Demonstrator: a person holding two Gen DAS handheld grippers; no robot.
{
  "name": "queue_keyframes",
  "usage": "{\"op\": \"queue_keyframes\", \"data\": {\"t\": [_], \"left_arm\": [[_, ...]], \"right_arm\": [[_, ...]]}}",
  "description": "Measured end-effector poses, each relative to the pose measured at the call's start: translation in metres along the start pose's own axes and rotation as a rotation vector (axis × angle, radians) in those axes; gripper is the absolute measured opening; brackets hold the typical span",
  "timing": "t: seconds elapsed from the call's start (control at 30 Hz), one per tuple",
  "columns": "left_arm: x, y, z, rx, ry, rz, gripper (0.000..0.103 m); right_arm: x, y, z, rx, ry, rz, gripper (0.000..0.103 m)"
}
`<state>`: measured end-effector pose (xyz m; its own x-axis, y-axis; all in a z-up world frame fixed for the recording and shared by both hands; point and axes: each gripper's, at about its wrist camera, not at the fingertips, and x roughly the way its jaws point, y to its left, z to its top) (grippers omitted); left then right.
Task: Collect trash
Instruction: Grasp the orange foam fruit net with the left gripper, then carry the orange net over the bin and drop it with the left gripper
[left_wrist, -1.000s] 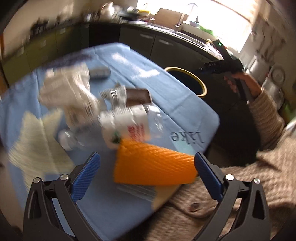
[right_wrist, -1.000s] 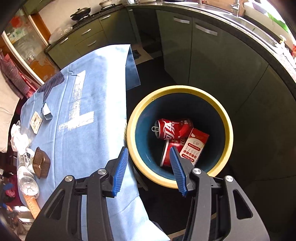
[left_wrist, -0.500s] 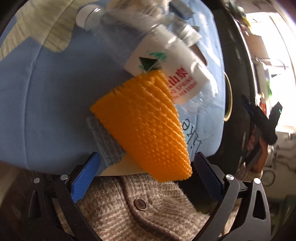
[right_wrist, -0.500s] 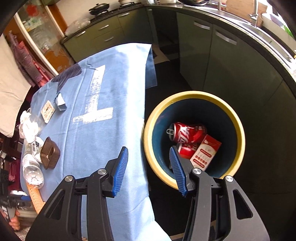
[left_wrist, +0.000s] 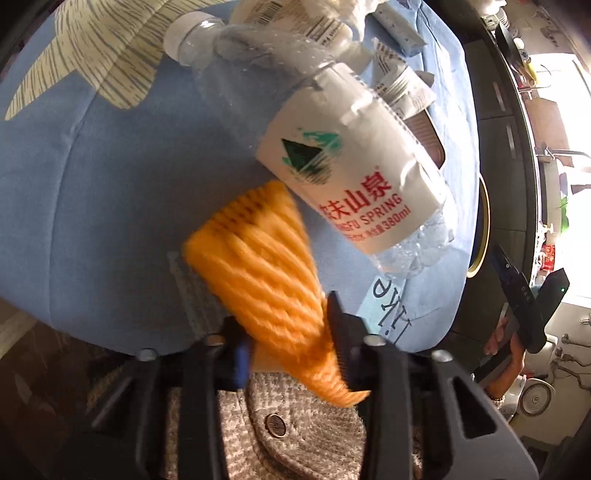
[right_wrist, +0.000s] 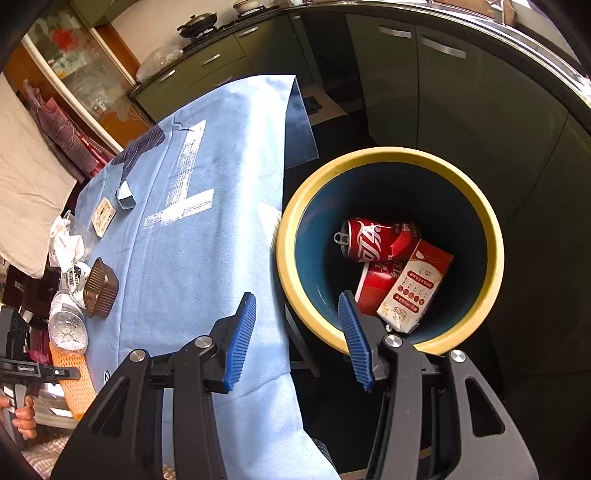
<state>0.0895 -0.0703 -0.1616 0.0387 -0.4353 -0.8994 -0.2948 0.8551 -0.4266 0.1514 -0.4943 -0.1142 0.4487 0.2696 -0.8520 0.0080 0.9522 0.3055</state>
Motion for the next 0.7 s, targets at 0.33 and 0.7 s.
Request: {"op": "queue_keyframes", "data": {"t": [0.33,0.7], "left_arm": [[-0.049,-0.019,-0.013,0.236,-0.12,0.047,0.015],[-0.056,-0.22,-0.026,0.811,-0.184,-0.078,0.015]], "right_arm": [[-0.035,-0.004,-0.008,0.015,-0.088,0.01,0.048],[-0.098,-0.033,-0.036,0.085,-0.222,-0.082,0.048]]}}
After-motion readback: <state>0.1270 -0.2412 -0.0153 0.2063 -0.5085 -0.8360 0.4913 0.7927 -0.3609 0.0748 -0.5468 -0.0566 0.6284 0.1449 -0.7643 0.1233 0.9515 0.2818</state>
